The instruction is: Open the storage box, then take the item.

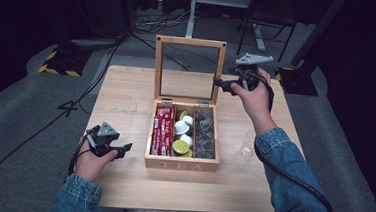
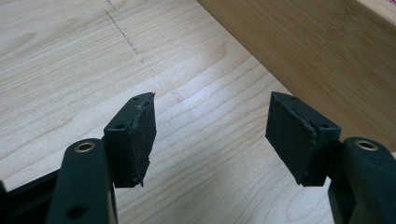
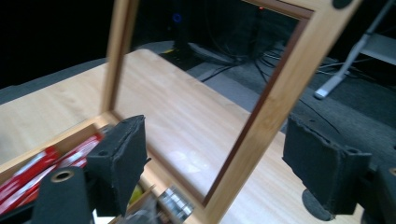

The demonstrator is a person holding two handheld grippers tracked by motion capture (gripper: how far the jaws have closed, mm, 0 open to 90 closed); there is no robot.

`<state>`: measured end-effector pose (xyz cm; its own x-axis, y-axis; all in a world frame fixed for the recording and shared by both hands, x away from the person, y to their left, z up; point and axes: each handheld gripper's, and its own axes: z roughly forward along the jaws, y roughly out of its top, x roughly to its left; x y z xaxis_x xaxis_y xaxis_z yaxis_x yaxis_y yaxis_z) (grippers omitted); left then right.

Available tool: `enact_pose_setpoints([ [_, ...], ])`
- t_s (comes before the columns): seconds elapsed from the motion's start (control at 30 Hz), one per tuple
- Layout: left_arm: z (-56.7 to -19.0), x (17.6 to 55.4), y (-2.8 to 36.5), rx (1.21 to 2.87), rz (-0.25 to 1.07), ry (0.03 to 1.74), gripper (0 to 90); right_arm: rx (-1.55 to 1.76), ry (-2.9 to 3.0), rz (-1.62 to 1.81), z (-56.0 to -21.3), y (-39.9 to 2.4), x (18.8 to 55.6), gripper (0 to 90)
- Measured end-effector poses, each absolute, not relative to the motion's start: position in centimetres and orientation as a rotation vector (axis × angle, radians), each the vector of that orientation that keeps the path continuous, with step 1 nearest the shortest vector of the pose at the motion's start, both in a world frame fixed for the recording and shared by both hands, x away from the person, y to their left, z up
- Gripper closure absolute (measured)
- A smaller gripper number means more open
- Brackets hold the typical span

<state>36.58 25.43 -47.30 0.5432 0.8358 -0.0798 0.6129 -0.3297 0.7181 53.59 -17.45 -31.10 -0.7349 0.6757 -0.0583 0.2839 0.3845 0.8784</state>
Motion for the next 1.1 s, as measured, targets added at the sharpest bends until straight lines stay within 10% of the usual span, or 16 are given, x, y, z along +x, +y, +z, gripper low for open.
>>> enact_pose_setpoints([
  [1.1,-47.7,35.0,26.2,2.074,0.399,1.190,31.7,0.786,2.464,1.265,-35.4,-16.7,47.4,31.1],
])
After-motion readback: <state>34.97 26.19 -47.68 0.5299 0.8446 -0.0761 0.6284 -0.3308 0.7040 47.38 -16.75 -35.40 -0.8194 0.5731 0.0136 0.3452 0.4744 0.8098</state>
